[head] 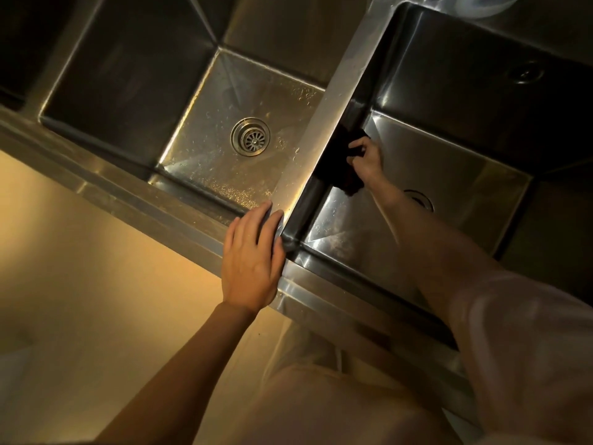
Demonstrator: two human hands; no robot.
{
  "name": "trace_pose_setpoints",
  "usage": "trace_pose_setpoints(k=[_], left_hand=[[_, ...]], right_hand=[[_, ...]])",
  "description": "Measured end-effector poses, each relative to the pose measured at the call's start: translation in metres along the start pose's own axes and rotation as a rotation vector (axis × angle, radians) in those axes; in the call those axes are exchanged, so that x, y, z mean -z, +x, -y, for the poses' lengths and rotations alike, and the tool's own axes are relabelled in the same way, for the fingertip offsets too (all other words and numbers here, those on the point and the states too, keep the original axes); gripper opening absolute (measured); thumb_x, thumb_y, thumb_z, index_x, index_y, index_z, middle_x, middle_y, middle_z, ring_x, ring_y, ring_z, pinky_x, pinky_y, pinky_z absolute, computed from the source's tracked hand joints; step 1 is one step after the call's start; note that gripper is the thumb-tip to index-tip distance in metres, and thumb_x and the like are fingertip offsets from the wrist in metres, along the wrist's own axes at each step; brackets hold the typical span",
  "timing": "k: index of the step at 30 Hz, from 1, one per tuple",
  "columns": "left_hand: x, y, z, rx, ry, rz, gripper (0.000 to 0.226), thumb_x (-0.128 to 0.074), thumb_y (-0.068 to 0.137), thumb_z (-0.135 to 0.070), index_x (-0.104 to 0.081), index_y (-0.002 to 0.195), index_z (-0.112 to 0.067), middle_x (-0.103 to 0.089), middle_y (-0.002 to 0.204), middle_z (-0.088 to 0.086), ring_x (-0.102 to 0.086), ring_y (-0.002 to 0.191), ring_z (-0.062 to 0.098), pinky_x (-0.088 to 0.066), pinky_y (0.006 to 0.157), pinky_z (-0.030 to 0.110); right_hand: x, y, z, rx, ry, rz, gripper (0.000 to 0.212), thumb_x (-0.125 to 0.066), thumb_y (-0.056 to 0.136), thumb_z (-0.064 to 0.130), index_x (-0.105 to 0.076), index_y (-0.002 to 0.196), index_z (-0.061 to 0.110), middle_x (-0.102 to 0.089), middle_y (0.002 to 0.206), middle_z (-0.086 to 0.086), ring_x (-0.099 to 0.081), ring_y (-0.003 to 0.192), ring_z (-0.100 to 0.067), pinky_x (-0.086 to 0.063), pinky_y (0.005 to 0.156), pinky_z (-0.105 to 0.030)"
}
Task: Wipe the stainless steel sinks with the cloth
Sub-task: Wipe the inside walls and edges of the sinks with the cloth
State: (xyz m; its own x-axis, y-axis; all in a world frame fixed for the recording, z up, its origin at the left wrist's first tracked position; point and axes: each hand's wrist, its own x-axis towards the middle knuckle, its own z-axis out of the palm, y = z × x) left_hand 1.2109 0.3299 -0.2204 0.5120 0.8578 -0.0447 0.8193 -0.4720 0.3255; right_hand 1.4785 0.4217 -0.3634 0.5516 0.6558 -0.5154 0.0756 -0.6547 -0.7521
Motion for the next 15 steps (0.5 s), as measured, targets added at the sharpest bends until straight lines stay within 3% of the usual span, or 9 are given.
trace_pose_setpoints(k=[4,11,15], left_hand=[[0.000,0.000,0.000,-0.005,-0.005,0.005,0.048,-0.024,0.103,-0.037,-0.048,0.137,-0.012,-0.046,0.144,0.008,-0.041,0.133,0.024,-0.028,0.112,0.048],[-0.001,0.000,0.000,-0.002,-0.002,0.006,0.052,-0.021,0.103,-0.042,-0.047,0.137,-0.012,-0.045,0.145,0.008,-0.040,0.133,0.024,-0.025,0.114,0.046],[0.000,0.001,0.000,0.001,-0.007,0.010,0.052,-0.021,0.103,-0.042,-0.048,0.137,-0.012,-0.046,0.144,0.008,-0.041,0.133,0.024,-0.025,0.114,0.045]], right_hand=[[0.018,-0.016,0.020,0.011,0.167,-0.055,0.031,-0.057,0.083,-0.009,-0.063,0.108,0.008,-0.057,0.125,-0.015,-0.058,0.116,-0.026,-0.050,0.098,-0.034],[0.075,-0.049,0.083,0.268,0.512,0.001,0.038,-0.062,0.078,-0.006,-0.062,0.086,0.031,-0.054,0.127,-0.015,-0.061,0.110,-0.022,-0.058,0.083,-0.032],[0.079,-0.040,0.079,0.280,0.498,0.028,0.041,-0.063,0.078,-0.004,-0.062,0.083,0.037,-0.052,0.129,-0.014,-0.061,0.111,-0.021,-0.059,0.082,-0.031]])
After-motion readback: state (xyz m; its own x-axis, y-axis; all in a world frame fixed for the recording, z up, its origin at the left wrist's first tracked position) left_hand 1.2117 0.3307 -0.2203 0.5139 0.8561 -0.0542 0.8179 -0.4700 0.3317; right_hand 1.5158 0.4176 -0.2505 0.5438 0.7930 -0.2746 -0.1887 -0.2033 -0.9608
